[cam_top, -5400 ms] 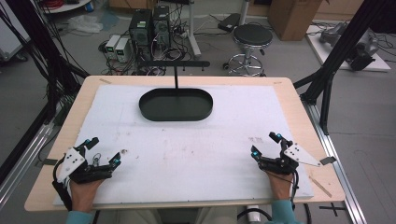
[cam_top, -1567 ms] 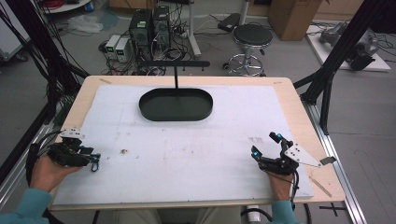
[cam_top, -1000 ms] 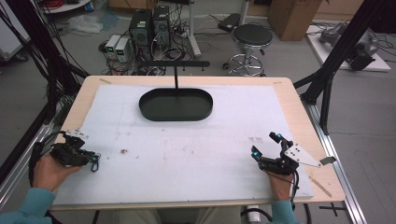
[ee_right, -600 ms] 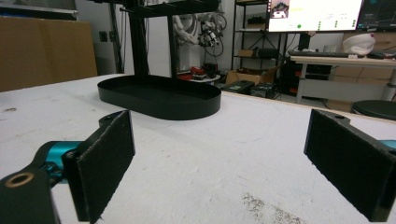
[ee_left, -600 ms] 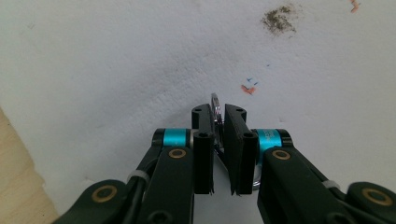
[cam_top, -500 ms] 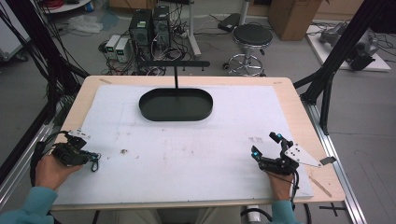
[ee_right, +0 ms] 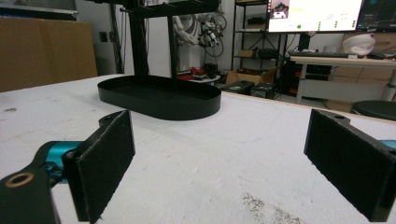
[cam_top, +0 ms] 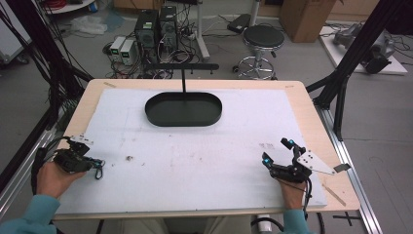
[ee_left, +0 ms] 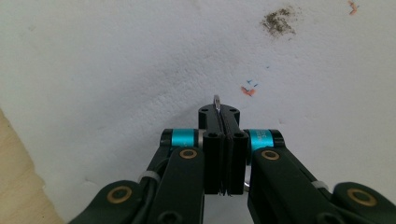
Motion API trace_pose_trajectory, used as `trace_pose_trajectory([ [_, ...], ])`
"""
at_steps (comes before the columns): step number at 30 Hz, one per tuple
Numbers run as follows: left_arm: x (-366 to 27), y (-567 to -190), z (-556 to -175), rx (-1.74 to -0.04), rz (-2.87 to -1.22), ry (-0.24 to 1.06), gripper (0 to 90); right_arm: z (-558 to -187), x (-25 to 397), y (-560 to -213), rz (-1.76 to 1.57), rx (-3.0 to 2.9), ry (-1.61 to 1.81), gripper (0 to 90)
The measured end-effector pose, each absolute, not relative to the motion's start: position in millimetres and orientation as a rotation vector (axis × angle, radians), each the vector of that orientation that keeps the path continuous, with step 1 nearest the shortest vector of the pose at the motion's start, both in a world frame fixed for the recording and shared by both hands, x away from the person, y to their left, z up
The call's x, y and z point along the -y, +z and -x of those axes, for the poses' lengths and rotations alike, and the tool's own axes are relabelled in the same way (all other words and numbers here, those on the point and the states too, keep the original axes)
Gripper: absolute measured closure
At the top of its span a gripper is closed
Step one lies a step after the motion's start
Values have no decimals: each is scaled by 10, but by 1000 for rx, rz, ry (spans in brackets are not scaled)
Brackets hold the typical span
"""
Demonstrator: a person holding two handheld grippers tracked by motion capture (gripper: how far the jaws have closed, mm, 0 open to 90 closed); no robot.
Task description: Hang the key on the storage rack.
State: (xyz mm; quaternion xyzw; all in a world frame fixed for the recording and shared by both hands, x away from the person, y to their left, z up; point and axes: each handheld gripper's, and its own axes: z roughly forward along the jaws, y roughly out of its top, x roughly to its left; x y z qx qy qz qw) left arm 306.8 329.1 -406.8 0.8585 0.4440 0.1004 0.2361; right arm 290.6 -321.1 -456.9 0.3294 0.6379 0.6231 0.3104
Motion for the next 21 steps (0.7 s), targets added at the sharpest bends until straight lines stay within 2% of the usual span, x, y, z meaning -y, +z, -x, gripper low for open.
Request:
trace_pose_trajectory([
  [15,-3361,-3947,-2998,-1166,-2207,351,884,-2903,3211,-4570,-874,-1685,1644,81],
  [21,-3338,-3852,-2936,-1112,-2121,424,884,-2908,3215,-4569,-867,-1683,1640,81],
])
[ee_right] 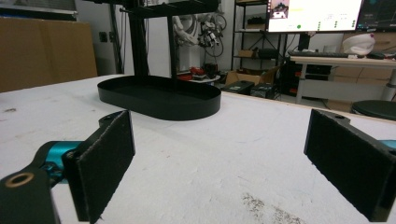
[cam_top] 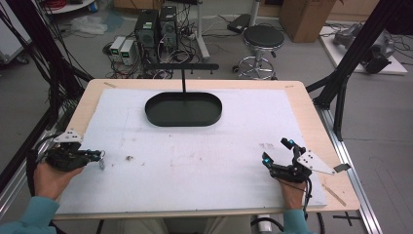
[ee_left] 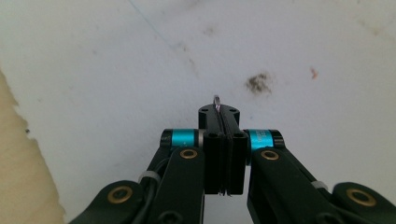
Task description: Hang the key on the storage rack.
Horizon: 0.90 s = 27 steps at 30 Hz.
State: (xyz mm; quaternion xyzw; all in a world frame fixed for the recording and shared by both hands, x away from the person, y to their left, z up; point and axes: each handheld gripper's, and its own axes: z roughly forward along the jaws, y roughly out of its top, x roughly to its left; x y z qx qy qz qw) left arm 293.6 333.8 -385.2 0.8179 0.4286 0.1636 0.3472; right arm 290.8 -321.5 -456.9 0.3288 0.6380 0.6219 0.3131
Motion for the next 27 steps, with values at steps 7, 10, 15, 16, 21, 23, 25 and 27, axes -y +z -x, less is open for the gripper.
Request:
trace_pose_trajectory([
  [7,-3328,-3649,-2943,-1051,-1990,477,884,-2908,3215,-4569,-868,-1682,1640,81],
  [10,-3301,-3542,-2959,-1016,-1944,519,885,-2907,3212,-4569,-871,-1679,1644,81],
  [15,-3212,-3373,-3028,-957,-1927,570,884,-2911,3216,-4570,-866,-1677,1643,81],
  [16,-3190,-3331,-3059,-937,-1937,569,885,-2909,3213,-4569,-872,-1676,1647,81],
  [21,-3080,-3197,-3179,-894,-1954,570,885,-2910,3215,-4570,-868,-1676,1645,81],
  [23,-3041,-3158,-3214,-895,-1956,571,884,-2910,3214,-4570,-868,-1675,1647,81],
  [25,-3002,-3108,-3259,-887,-1937,548,885,-2910,3216,-4570,-867,-1676,1648,81],
  [27,-2966,-3064,-3299,-874,-1930,547,885,-2909,3215,-4570,-868,-1676,1647,81],
])
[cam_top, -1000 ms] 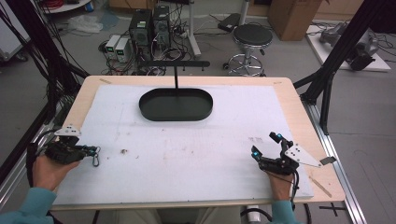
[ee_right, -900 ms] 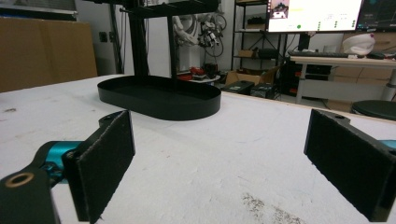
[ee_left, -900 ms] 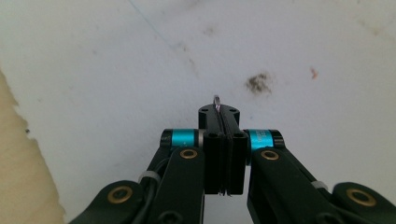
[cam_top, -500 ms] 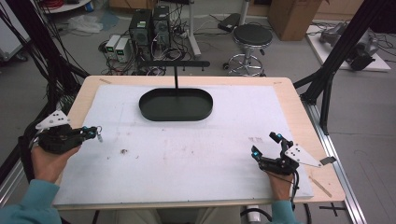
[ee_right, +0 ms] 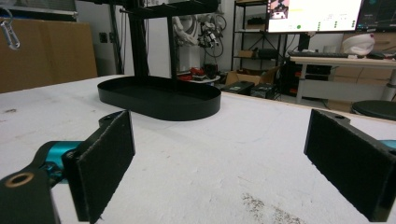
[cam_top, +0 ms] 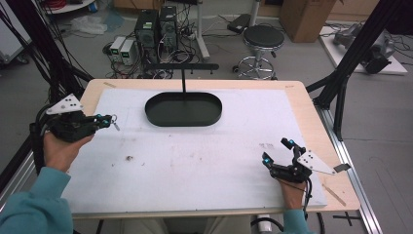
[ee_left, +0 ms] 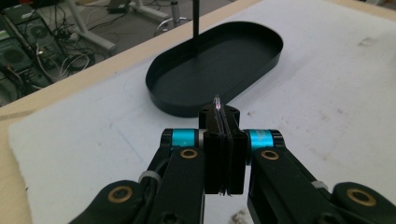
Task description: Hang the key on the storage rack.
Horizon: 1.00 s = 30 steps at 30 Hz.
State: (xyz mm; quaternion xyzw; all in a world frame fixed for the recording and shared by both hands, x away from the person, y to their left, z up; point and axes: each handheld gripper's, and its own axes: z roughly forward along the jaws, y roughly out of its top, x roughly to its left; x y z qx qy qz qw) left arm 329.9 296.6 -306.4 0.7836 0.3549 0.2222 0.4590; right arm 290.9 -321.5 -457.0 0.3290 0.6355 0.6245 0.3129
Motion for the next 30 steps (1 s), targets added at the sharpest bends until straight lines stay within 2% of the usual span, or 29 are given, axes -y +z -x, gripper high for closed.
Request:
trace_pose_trajectory([
  [20,-2680,-2643,-3869,-772,-1886,507,885,-2898,3211,-4570,-877,-1677,1652,81],
  [30,-2547,-2526,-4204,-755,-1918,455,885,-2908,3219,-4571,-866,-1676,1651,81],
])
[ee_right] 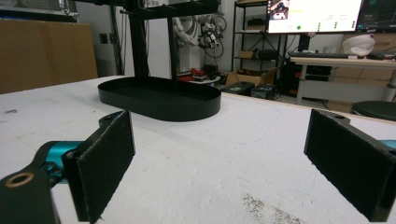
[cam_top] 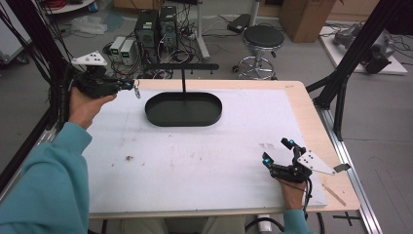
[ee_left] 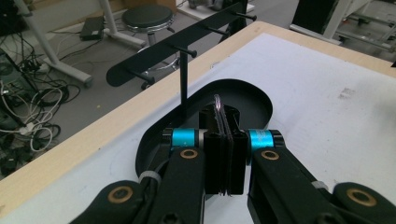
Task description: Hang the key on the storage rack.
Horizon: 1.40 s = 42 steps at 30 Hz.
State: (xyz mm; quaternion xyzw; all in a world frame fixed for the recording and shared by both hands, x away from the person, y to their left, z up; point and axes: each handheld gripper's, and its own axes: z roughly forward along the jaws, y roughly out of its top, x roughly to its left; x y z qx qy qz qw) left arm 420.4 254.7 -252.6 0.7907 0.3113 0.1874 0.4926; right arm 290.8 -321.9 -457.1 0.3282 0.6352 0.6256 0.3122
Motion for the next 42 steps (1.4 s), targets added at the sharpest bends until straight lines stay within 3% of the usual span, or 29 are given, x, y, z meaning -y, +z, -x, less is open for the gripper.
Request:
trace_pose_trajectory([
  [28,-2209,-2465,-4896,-735,-1997,421,885,-2909,3219,-4570,-865,-1678,1649,81],
  [42,-2211,-2636,-5086,-775,-2038,391,885,-2905,3219,-4572,-874,-1676,1655,81],
])
